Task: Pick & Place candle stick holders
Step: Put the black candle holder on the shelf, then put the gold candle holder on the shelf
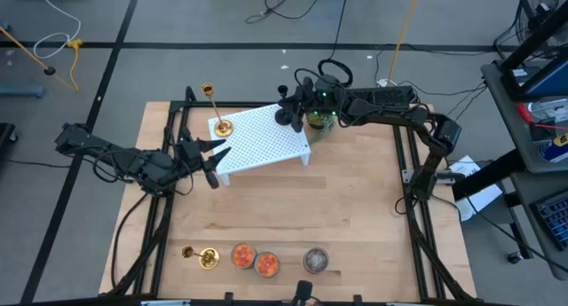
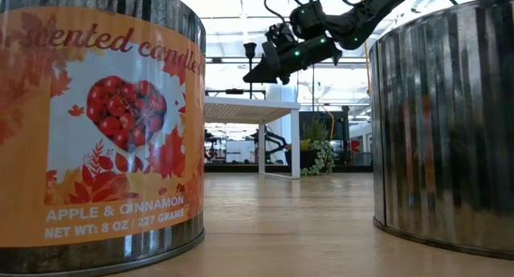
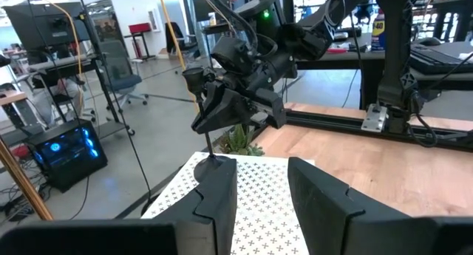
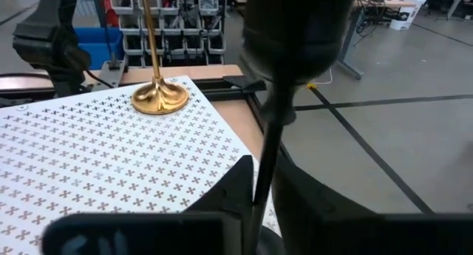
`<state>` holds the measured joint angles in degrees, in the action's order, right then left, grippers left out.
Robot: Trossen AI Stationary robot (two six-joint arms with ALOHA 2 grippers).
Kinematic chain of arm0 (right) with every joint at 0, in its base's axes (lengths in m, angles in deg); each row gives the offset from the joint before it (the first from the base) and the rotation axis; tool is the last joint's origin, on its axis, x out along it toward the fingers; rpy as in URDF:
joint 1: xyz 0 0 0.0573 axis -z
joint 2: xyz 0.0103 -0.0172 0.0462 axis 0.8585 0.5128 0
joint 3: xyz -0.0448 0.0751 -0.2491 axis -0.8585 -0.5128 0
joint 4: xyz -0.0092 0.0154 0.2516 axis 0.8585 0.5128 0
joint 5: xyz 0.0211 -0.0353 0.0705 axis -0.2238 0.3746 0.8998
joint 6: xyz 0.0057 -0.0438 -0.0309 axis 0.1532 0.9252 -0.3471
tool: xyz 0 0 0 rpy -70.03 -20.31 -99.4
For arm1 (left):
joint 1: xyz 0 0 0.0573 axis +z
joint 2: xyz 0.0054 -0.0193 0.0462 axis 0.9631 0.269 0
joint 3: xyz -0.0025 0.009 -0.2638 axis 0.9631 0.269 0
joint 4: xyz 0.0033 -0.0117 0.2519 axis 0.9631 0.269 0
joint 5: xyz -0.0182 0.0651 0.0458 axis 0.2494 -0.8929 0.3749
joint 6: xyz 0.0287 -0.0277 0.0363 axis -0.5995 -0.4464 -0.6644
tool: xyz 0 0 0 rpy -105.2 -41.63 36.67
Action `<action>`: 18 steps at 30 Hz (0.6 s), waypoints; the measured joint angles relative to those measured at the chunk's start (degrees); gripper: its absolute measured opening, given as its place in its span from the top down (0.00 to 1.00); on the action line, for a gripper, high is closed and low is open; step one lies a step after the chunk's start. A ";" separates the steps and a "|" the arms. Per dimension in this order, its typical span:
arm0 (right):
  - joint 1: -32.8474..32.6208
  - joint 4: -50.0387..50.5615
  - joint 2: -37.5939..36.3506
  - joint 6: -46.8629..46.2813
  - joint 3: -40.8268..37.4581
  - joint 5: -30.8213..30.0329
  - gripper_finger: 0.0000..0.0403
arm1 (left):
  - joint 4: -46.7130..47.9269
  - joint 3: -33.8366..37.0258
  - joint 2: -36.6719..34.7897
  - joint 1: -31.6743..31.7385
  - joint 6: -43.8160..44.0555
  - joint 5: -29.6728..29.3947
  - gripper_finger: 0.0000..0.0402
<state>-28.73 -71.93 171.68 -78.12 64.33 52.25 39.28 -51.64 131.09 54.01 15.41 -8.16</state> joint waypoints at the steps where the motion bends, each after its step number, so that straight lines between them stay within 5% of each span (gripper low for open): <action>1: 0.00 0.08 0.01 0.00 0.00 0.01 0.86 | 0.08 0.00 0.00 0.00 0.01 0.01 0.68; 18: -0.15 1.13 -0.23 -0.50 0.00 0.10 0.56 | 6.02 0.00 -0.13 -0.02 -3.89 9.38 0.68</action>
<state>-28.88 -70.80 171.45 -78.62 64.33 52.35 45.30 -51.64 130.96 53.99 11.52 1.22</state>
